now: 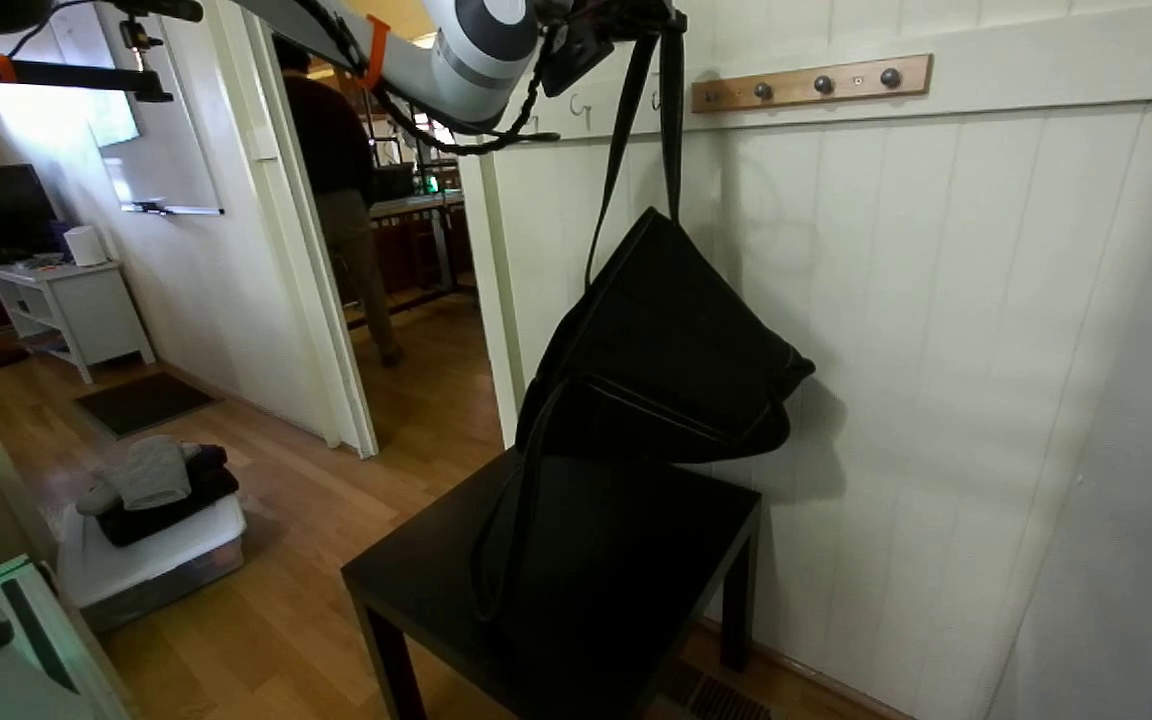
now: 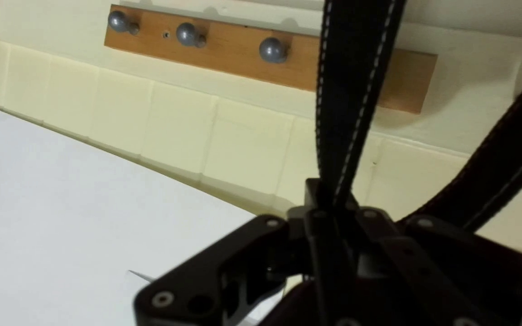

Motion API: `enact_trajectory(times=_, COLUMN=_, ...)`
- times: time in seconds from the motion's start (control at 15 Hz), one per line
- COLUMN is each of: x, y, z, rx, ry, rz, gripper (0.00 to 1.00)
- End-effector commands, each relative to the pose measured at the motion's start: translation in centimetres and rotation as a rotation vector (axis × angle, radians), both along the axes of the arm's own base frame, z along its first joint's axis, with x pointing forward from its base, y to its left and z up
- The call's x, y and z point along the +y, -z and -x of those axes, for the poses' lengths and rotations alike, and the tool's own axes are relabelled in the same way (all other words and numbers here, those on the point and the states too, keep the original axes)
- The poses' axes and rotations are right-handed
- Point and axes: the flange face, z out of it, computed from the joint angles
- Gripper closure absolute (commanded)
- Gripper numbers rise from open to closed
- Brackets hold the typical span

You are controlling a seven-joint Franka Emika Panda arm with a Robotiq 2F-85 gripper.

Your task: Put the bag on the hook

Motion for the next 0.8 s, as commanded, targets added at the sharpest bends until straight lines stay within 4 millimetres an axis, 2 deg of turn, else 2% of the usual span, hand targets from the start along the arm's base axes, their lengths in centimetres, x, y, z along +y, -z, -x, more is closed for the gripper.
enact_trajectory(times=0.0, x=0.5, y=-1.4, z=-1.7, rx=0.012, ry=-0.014, rz=0.002, gripper=0.98)
enact_trajectory(times=0.47, x=0.2, y=-1.6, z=-4.2, rx=0.096, ry=-0.018, rz=-0.03, gripper=0.98)
enact_trajectory(times=0.73, x=1.6, y=-1.0, z=-5.5, rx=0.123, ry=-0.019, rz=-0.027, gripper=0.98)
